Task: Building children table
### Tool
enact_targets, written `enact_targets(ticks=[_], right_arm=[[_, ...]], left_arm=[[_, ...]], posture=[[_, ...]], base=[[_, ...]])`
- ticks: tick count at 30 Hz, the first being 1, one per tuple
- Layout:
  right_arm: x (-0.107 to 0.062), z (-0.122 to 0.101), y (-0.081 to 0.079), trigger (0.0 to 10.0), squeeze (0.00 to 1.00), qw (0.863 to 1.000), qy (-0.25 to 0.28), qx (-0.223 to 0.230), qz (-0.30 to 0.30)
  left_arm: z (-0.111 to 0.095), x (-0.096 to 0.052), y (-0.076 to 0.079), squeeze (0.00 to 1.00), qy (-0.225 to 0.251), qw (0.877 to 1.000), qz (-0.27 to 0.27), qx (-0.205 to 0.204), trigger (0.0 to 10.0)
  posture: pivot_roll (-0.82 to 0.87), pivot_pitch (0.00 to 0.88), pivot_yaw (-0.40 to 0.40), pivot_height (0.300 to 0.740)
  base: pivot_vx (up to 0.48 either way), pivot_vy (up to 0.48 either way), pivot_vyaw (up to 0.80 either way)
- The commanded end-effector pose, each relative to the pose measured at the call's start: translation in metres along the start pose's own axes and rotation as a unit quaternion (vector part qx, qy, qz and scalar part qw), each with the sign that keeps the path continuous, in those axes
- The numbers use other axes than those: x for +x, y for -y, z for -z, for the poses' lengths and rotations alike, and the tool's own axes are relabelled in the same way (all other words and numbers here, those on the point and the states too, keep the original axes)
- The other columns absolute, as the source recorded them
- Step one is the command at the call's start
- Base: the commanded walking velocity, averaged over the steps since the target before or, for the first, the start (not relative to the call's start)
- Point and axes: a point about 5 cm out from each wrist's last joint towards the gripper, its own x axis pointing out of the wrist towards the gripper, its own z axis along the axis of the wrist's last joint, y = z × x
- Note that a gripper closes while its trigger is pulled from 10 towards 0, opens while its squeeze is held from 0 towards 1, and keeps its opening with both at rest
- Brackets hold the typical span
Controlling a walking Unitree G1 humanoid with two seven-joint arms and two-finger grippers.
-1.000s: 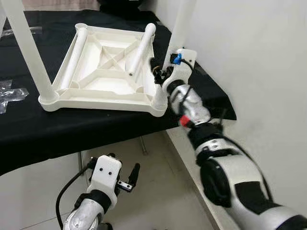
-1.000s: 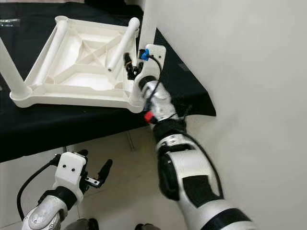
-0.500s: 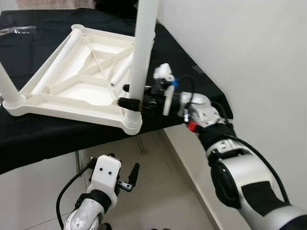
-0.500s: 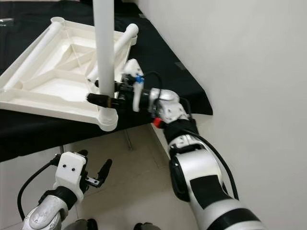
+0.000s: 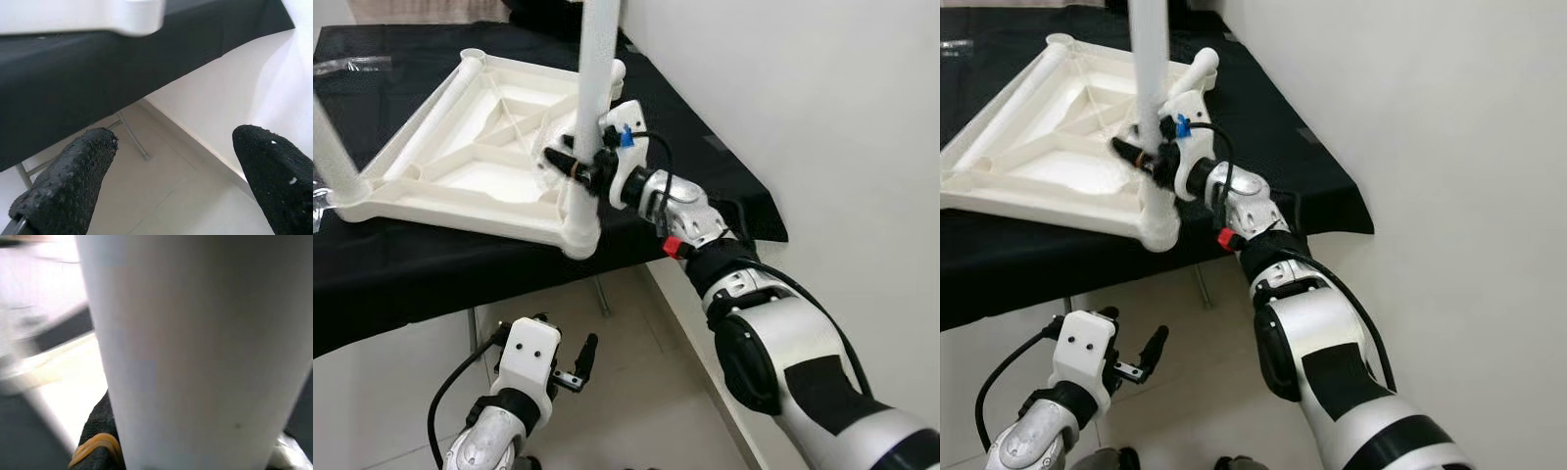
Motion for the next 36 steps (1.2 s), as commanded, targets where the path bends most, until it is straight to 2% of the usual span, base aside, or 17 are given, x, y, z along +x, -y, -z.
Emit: enact_targets(ticks=[1, 4, 10, 11, 12, 17, 18, 19, 22, 23, 25, 26, 28, 30, 33, 34, 36], right_arm=[[-0.005, 0.004, 0.02, 0.0, 0.0, 0.994, -0.02, -0.002, 0.109], [-0.02, 0.021, 0.041, 0.0, 0.0, 0.943, -0.041, 0.024, 0.329], [-0.02, 0.027, 0.032, 0.0, 0.0, 0.935, -0.045, 0.054, 0.349], [-0.01, 0.022, 0.009, 10.0, 0.0, 0.955, -0.012, 0.085, 0.283], [-0.006, 0.018, 0.0, 10.0, 1.0, 0.964, 0.006, 0.083, 0.251], [-0.007, 0.007, -0.001, 10.0, 1.0, 0.974, 0.06, 0.038, 0.216], [-0.006, 0.005, -0.001, 10.0, 0.0, 0.981, 0.067, 0.054, 0.174], [-0.006, 0.005, -0.001, 10.0, 0.0, 0.981, 0.067, 0.054, 0.174], [-0.008, 0.002, 0.004, 10.0, 0.0, 0.993, 0.072, 0.084, 0.03], [-0.008, 0.002, 0.004, 10.0, 0.0, 0.993, 0.072, 0.084, 0.03], [-0.015, 0.002, 0.009, 10.0, 0.0, 0.99, 0.049, 0.085, -0.101], [-0.015, 0.002, 0.009, 10.0, 0.0, 0.99, 0.049, 0.085, -0.101], [-0.019, 0.002, 0.011, 10.0, 0.0, 0.982, 0.034, 0.096, -0.158], [-0.026, 0.001, 0.006, 10.0, 0.0, 0.959, 0.021, 0.075, -0.272], [-0.028, 0.001, 0.003, 10.0, 0.0, 0.948, 0.016, 0.065, -0.312], [-0.028, 0.004, -0.012, 10.0, 0.0, 0.925, -0.007, 0.029, -0.379], [-0.023, 0.009, -0.026, 10.0, 0.0, 0.917, -0.026, -0.005, -0.398]], left_arm=[[0.005, -0.001, 0.004, 0.0, -0.012, 1.0, 0.008, -0.006, 10.0], [0.005, -0.001, 0.005, 0.0, -0.013, 1.0, 0.011, -0.005, 10.0], [0.006, -0.001, 0.005, 0.0, -0.015, 1.0, 0.011, -0.004, 10.0], [0.006, -0.002, 0.005, 0.0, -0.015, 1.0, 0.013, -0.004, 10.0], [0.006, -0.002, 0.005, 0.0, -0.016, 1.0, 0.014, -0.003, 10.0], [0.007, -0.002, 0.006, 0.0, -0.016, 1.0, 0.015, -0.003, 10.0], [0.007, -0.002, 0.006, 0.0, -0.015, 1.0, 0.015, -0.005, 10.0], [0.007, -0.002, 0.006, 0.0, -0.015, 1.0, 0.015, -0.005, 10.0], [0.008, -0.002, 0.007, 0.0, -0.016, 1.0, 0.016, -0.006, 10.0], [0.008, -0.002, 0.007, 0.0, -0.016, 1.0, 0.016, -0.006, 10.0], [0.008, -0.002, 0.007, 0.0, -0.014, 1.0, 0.017, -0.006, 10.0], [0.008, -0.002, 0.007, 0.0, -0.014, 1.0, 0.017, -0.006, 10.0], [0.007, -0.002, 0.007, 0.0, -0.01, 1.0, 0.018, -0.008, 10.0], [0.007, -0.002, 0.006, 0.0, -0.007, 1.0, 0.018, -0.009, 10.0], [0.007, -0.002, 0.006, 0.0, -0.007, 1.0, 0.018, -0.009, 10.0], [0.008, -0.002, 0.006, 0.0, -0.011, 1.0, 0.016, -0.009, 10.0], [0.008, -0.002, 0.006, 0.0, -0.011, 1.0, 0.016, -0.008, 10.0]], posture=[[0.13, 0.147, -0.159, 0.74], [0.13, 0.139, -0.158, 0.74], [0.14, 0.135, -0.157, 0.74], [0.15, 0.124, -0.154, 0.74], [0.15, 0.124, -0.154, 0.74], [0.14, 0.115, -0.156, 0.74], [0.14, 0.111, -0.159, 0.74], [0.14, 0.111, -0.159, 0.74], [0.14, 0.101, -0.16, 0.74], [0.14, 0.101, -0.16, 0.74], [0.14, 0.094, -0.16, 0.74], [0.14, 0.094, -0.16, 0.74], [0.14, 0.094, -0.16, 0.74], [0.15, 0.099, -0.163, 0.74], [0.15, 0.099, -0.163, 0.74], [0.15, 0.103, -0.162, 0.74], [0.15, 0.105, -0.166, 0.74]], base=[[0.0, 0.0, 0.0], [0.0, 0.0, 0.0], [0.0, 0.0, 0.0], [0.0, 0.0, 0.0], [0.0, 0.0, 0.0], [0.0, 0.0, 0.0], [0.0, 0.0, 0.0], [0.0, 0.0, 0.0], [0.0, 0.0, 0.0], [0.0, 0.0, 0.0], [0.0, 0.0, 0.0], [0.0, 0.0, 0.0], [0.0, 0.0, 0.0], [0.0, 0.0, 0.0], [0.0, 0.0, 0.0], [0.0, 0.0, 0.0], [0.0, 0.0, 0.0]])
